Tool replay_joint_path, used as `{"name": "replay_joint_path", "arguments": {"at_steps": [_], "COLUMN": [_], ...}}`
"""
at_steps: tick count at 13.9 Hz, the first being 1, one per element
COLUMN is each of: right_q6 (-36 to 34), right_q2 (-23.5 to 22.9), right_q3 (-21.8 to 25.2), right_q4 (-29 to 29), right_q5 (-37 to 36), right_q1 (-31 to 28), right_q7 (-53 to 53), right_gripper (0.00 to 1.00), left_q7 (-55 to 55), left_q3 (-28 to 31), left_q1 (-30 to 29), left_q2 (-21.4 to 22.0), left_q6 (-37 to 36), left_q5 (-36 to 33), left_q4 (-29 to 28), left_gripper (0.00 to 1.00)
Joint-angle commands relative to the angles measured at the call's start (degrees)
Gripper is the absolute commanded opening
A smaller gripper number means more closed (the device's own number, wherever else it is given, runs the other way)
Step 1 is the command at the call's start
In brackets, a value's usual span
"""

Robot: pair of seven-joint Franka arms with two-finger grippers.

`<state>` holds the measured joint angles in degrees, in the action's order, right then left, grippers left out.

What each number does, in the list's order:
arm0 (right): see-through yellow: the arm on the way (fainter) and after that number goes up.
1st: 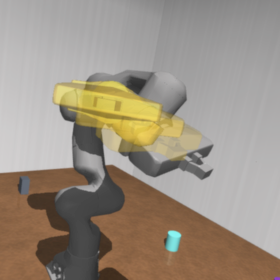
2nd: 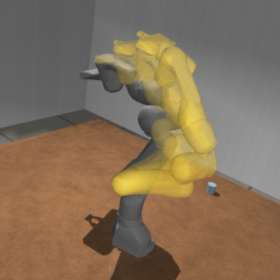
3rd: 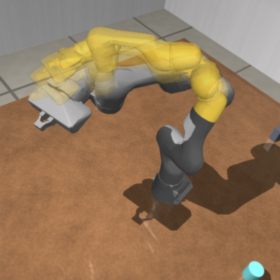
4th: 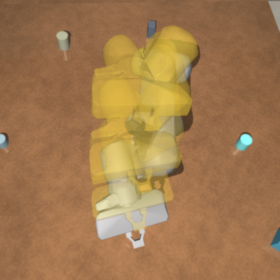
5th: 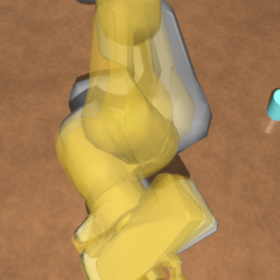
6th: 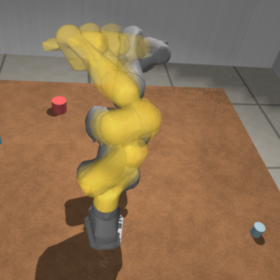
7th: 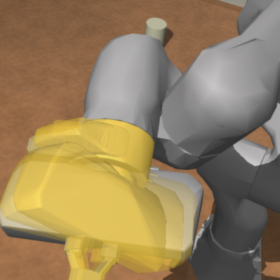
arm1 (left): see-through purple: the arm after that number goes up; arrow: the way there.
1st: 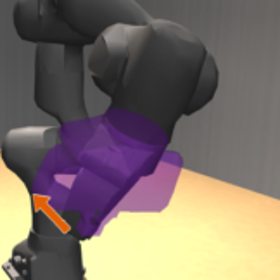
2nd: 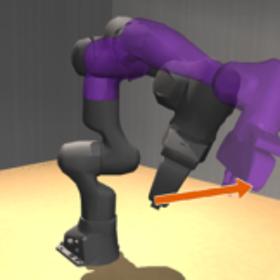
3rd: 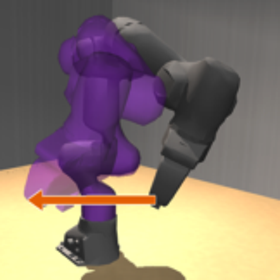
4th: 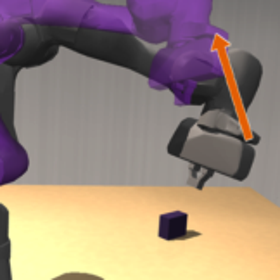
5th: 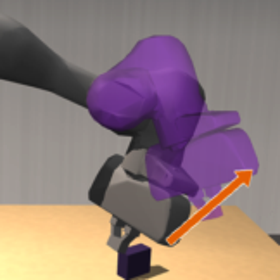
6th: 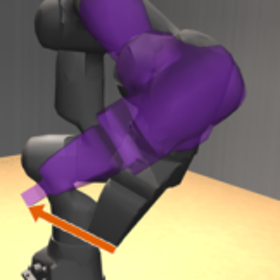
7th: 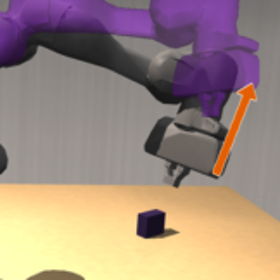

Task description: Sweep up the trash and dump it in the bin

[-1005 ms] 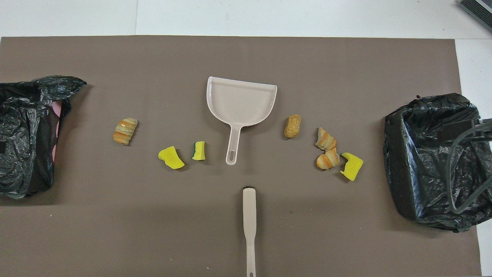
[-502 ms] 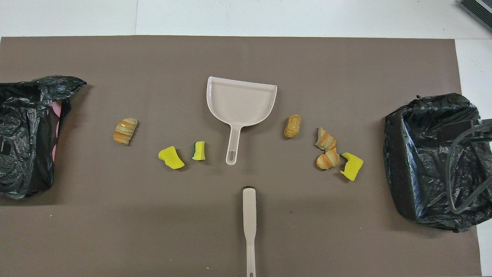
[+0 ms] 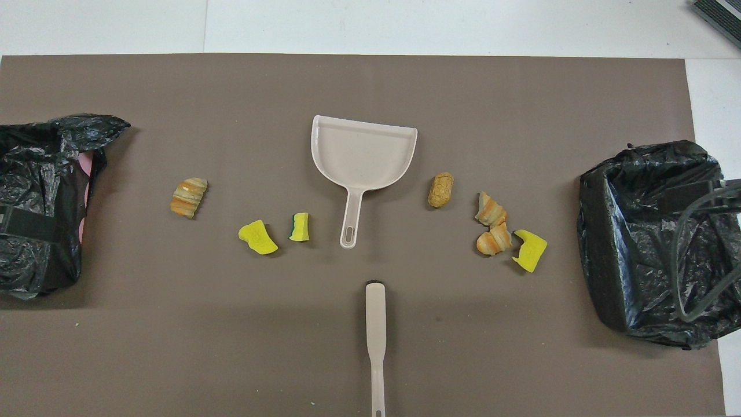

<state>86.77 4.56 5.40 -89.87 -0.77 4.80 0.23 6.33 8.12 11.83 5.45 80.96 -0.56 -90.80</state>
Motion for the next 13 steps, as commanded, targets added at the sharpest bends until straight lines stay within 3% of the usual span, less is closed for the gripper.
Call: {"name": "replay_joint_path", "arguments": {"at_steps": [1,6,13], "right_q6": [0.0,-0.1,-0.1], "right_q2": [1.0,1.2,1.8], "right_q3": [-0.1,-0.1,-0.1], "right_q4": [-1.1,-1.4,-2.2], "right_q5": [0.2,0.2,0.2], "right_q1": [-0.7,-0.7,-0.6], "right_q7": [1.8,1.8,1.8], "right_gripper": [1.0,1.0,1.0], "left_q7": [0.6,-1.3,-16.0], "left_q3": [0.8,0.8,0.8], "left_q1": [4.0,10.5,23.7], "left_q2": [2.6,2.8,3.1], "left_q6": [3.3,9.2,19.1], "left_q5": [0.9,1.0,2.0], "left_q4": [-5.6,-13.0,-20.6], "left_gripper": [1.0,1.0,1.0]}}
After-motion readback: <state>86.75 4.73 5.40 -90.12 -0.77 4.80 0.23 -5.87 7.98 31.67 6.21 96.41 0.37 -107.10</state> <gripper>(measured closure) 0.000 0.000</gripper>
